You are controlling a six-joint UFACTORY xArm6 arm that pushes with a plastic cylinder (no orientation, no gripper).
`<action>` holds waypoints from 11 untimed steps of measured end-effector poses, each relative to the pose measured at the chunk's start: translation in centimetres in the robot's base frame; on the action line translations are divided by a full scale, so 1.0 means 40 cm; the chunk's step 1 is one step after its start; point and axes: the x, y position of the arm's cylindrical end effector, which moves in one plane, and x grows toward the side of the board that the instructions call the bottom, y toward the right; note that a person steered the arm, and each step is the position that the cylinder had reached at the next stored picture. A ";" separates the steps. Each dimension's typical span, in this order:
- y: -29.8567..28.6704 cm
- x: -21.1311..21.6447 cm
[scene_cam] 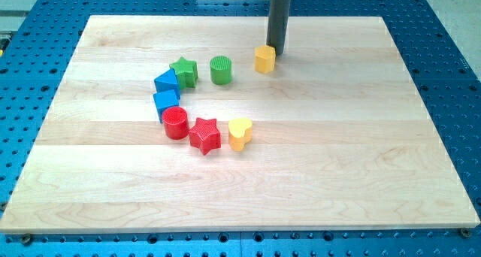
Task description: Push the hexagon into the green circle
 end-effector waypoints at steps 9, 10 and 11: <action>0.126 0.118; 0.148 0.181; 0.054 0.184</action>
